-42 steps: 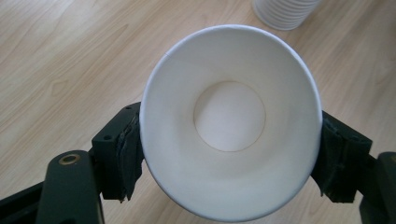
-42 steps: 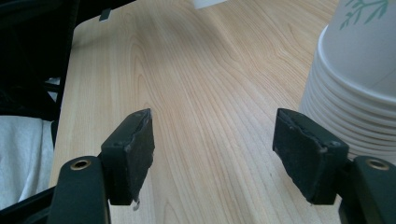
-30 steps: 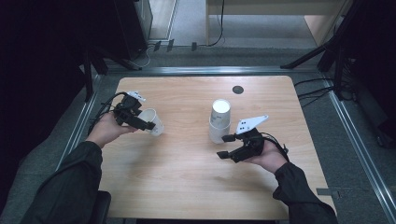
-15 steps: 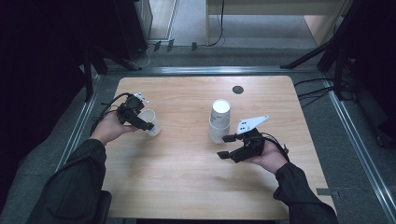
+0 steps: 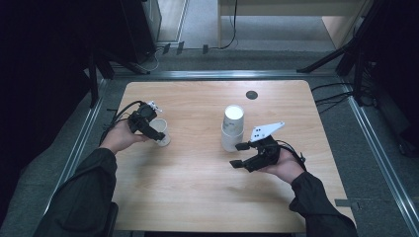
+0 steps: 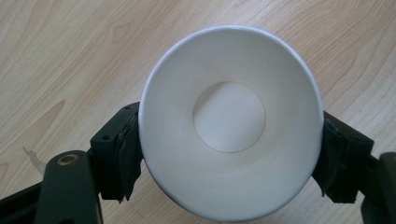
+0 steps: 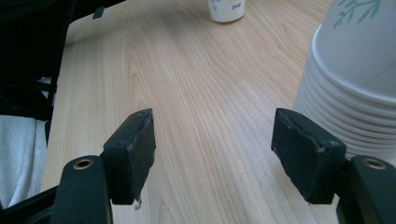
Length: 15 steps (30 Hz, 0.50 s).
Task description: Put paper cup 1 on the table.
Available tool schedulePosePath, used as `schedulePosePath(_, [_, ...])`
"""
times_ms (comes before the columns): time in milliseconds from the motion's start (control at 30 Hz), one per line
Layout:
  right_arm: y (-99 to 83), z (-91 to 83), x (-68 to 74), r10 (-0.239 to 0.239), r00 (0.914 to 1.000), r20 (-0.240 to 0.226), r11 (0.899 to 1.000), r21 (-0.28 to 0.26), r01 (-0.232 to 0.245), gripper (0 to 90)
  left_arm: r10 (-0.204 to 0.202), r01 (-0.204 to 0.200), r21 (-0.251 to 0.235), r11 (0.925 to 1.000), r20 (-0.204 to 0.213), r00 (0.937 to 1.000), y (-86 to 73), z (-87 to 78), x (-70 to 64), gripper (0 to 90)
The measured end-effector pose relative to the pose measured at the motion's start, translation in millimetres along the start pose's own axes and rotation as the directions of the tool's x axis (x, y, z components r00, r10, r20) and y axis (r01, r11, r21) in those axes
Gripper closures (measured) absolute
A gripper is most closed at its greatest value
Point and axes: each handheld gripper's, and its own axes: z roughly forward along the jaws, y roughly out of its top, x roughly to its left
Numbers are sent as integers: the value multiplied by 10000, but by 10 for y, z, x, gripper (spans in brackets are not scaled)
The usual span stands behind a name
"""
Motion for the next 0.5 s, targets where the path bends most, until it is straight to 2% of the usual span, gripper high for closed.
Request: schedulePosePath(500, [3, 0, -2, -29, 10000, 1, 10000, -14, 29, 308, 21, -21, 70, 10000, 57, 10000, 2, 1, -9, 196])
